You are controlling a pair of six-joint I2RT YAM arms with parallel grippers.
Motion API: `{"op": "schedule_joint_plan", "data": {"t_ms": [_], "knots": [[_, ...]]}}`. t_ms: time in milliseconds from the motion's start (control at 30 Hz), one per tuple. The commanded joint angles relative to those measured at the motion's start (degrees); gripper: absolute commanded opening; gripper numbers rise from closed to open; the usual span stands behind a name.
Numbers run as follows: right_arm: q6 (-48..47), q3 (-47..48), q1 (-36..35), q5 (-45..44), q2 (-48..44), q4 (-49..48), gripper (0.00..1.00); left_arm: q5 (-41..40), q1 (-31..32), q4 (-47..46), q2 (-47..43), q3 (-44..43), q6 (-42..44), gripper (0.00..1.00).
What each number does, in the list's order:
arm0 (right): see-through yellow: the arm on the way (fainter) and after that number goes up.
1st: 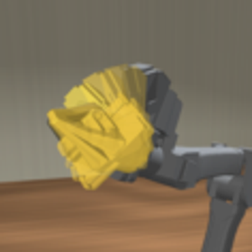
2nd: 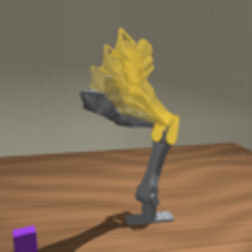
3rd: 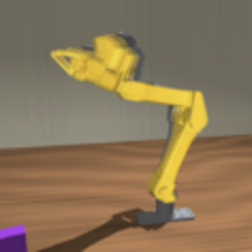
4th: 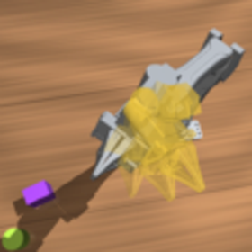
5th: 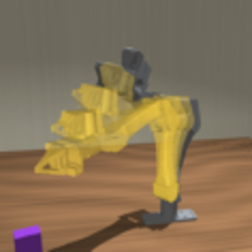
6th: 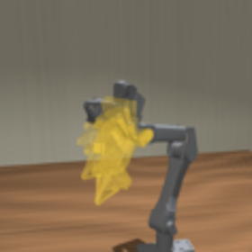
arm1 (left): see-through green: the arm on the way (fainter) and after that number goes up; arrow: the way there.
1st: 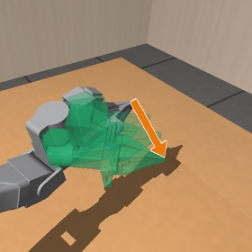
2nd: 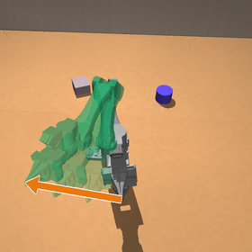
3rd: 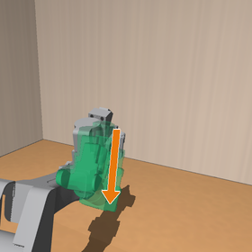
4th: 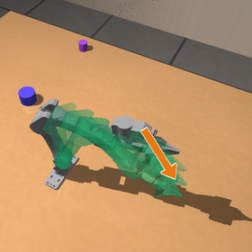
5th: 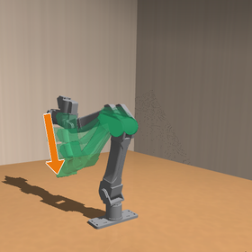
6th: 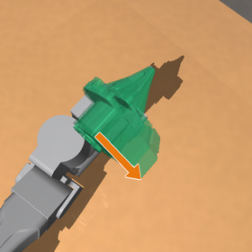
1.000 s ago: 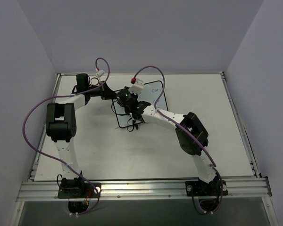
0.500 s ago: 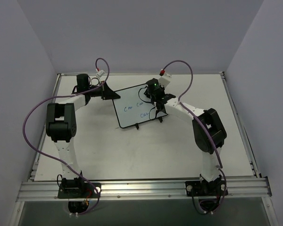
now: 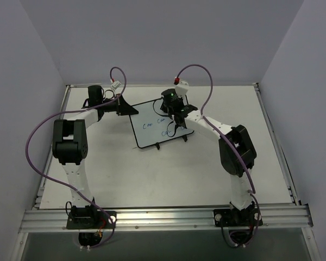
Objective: Erase the whiteboard
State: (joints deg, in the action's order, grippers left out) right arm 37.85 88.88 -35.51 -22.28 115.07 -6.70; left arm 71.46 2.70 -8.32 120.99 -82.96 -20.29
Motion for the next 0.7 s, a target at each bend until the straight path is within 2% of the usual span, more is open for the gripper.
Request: {"op": "schedule_joint_plan", "data": {"t_ms": [0, 167, 333, 500, 667], "knots": [[-1.5, -3.5, 5.6, 3.3, 2.9, 2.3, 0.00, 1.1, 2.3, -0.6, -2.8, 0.1, 10.5, 0.02], [-2.1, -11.6, 11.4, 5.9, 1.6, -1.2, 0.00, 1.0, 2.3, -0.6, -2.6, -0.1, 10.5, 0.02], [-2.9, -18.3, 13.2, 7.0, -0.8, -3.8, 0.00, 0.8, 2.2, -0.3, -2.5, -0.2, 10.8, 0.02], [-4.1, -15.0, 13.0, 7.9, -1.9, -1.7, 0.00, 0.8, 2.4, 0.5, -2.7, -0.3, 11.4, 0.02], [-6.3, -7.0, 10.9, 8.5, -1.7, 2.7, 0.00, 0.4, 2.4, 1.9, -3.0, -0.6, 12.6, 0.02]]}}
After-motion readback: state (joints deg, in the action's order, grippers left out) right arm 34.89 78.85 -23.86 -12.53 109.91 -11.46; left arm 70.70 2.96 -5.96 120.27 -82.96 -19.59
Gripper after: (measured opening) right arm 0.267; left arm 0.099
